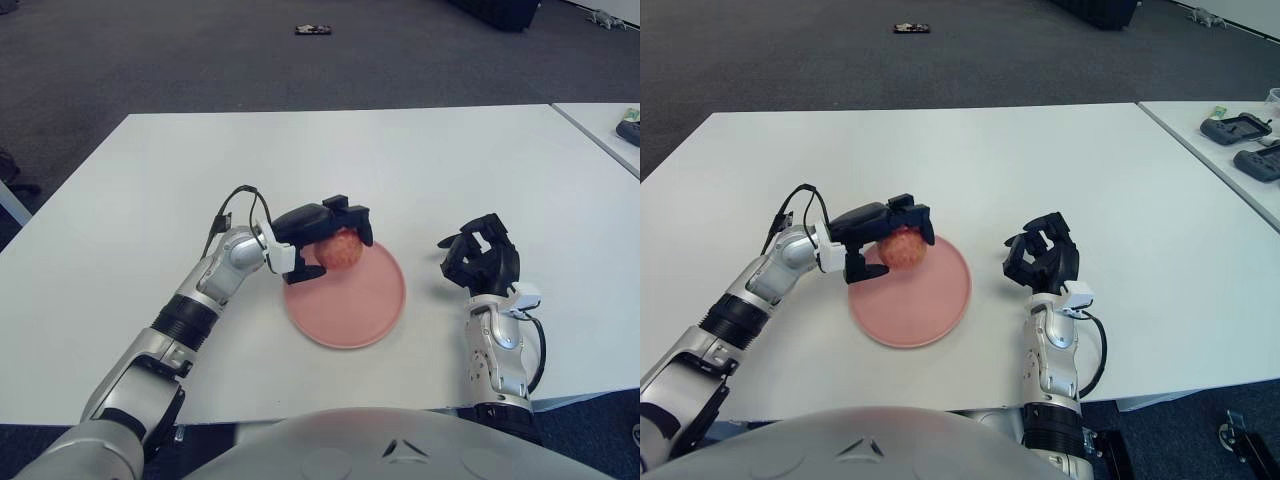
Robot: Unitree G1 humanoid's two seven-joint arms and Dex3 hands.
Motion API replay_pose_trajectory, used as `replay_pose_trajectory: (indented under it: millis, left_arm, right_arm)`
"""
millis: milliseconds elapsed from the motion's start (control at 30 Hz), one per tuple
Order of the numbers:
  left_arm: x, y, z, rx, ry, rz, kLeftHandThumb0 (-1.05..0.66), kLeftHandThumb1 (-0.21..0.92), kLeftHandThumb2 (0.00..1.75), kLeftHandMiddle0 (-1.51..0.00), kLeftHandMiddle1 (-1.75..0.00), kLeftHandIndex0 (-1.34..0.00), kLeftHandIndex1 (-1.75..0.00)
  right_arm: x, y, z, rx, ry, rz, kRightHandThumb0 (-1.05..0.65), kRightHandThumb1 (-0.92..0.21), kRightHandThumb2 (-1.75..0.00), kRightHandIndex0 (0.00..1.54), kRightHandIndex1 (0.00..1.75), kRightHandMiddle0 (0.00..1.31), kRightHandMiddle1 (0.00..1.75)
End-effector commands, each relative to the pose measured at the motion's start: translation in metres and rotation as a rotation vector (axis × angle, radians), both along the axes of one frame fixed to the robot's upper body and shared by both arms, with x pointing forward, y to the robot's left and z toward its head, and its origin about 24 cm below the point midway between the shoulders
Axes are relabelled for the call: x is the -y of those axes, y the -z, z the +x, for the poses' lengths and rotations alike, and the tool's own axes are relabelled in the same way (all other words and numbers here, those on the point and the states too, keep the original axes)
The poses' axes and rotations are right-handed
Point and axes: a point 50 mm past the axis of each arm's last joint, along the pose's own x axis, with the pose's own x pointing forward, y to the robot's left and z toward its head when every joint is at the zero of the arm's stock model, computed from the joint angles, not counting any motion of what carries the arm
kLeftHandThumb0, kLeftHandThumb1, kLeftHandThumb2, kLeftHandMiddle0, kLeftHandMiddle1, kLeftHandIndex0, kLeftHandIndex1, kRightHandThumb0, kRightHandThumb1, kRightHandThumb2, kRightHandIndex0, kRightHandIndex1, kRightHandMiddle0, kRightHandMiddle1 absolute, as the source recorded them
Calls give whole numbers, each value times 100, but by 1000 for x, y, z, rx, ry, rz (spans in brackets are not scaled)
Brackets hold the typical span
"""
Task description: Put the apple into the plate.
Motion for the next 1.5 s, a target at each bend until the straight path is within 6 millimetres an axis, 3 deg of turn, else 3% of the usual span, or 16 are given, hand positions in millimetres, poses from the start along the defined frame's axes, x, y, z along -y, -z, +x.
replay_pose_trajectory:
  millis: [0,167,367,633,900,967,1133,1167,1233,1300,1467]
  left_arm:
    - [3,4,-4,30,64,77,0,-11,174,-98,-158,-71,-175]
    - [16,21,-7,70,180,193,0,-10,174,-95,-162,-71,-175]
    - [16,46,-17,159,242,235,0,-8,175,-90,-169,-70,-175]
    - [15,50,-22,216,208,154,0,-4,172,-88,-172,-65,-175]
    - [17,42,-24,237,193,104,-1,-5,173,-91,-174,-66,-171]
    - [17,41,-25,232,181,98,-1,-1,168,-87,-175,-64,-169]
    - [18,39,-25,214,169,91,-1,22,139,-68,-175,-53,-161]
    - [18,38,-25,210,164,90,-1,30,131,-62,-175,-47,-162]
    - [19,38,-25,208,158,90,16,63,89,-39,-175,-21,-156]
    - [19,38,-25,212,161,93,-21,48,107,-16,-168,-9,-145]
    - [21,38,-24,229,173,87,-36,30,124,-3,-146,-1,-131]
  right_arm:
    - [-1,-4,2,15,1,17,-1,-29,-127,67,149,50,175]
    - [-1,-3,2,10,9,15,-1,-30,-126,67,149,50,175]
    - [-1,-4,2,13,9,11,-1,-30,-126,67,149,50,175]
    - [0,-4,3,9,2,-3,-1,-27,-130,68,151,51,175]
    - [0,-4,3,18,-8,-12,-1,-24,-133,71,149,53,175]
    - [0,-4,3,22,-14,-11,-1,-24,-133,71,149,54,175]
    - [0,-4,3,24,-23,-7,-1,-22,-135,72,148,55,175]
    - [0,-4,3,16,-17,-9,-1,-22,-135,72,149,55,175]
    - [0,-3,3,6,-9,-13,-1,-22,-135,72,149,55,175]
    - [0,-4,3,9,-8,-14,-1,-22,-135,72,149,55,175]
    - [0,-4,2,33,-23,-7,-1,-23,-134,72,147,55,175]
